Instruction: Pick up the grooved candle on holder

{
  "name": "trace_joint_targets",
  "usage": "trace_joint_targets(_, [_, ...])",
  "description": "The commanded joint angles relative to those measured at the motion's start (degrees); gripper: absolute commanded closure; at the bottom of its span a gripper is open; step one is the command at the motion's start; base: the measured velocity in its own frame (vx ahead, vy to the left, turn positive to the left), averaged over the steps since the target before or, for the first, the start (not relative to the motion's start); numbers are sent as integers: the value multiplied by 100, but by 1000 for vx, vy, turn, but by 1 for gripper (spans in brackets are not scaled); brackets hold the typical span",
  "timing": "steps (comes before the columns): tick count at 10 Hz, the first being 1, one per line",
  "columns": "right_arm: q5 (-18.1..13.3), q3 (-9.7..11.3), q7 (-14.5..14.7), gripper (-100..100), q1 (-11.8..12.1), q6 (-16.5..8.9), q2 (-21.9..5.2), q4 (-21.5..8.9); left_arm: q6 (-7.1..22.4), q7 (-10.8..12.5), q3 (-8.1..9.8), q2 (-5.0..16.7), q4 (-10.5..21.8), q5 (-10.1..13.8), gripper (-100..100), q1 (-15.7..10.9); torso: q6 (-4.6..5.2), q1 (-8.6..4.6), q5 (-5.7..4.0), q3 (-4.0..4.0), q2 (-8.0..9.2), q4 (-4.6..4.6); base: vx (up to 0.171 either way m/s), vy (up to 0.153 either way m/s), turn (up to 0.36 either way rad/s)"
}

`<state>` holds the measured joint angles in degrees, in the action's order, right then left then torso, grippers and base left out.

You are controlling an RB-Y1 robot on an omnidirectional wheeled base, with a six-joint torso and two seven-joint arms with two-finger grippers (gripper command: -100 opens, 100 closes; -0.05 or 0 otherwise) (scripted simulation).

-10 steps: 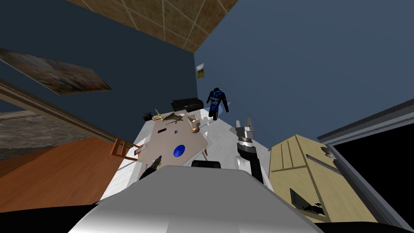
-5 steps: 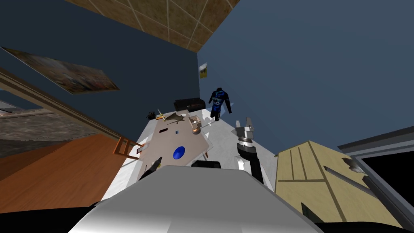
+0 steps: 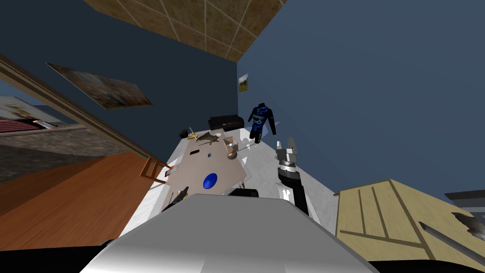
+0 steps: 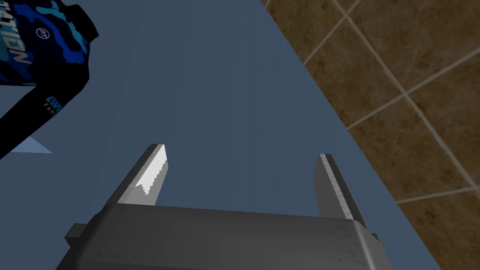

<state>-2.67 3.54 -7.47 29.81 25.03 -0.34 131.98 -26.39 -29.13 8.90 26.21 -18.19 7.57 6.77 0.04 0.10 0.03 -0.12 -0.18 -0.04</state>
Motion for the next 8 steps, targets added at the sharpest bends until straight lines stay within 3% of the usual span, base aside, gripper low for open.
trace_joint_targets(1, [0, 0, 0, 0, 0, 0, 0, 0, -208, 38, -111, 36, 286, -13, -100, -192, 0, 0, 0, 0, 0, 0, 10, -7, -22])
trace_joint_targets(3, [0, 0, 0, 0, -1, 0, 0, 0, -242, 44, -116, 41, 460, -20, -100, -254, -2, 5, 1, 13, 23, 5, -3, -1, -1])
trace_joint_targets(4, [0, 0, 0, 0, -1, 0, 0, 0, -288, 53, -122, 44, 513, -22, 100, -275, -3, 6, 1, 15, 26, 5, 0, 0, 0])
trace_joint_targets(8, [0, 0, 0, 0, -1, 0, 0, 0, -283, 46, -123, 47, 509, -25, 100, -272, -4, 9, 4, 18, 29, 7, 0, 0, 0])
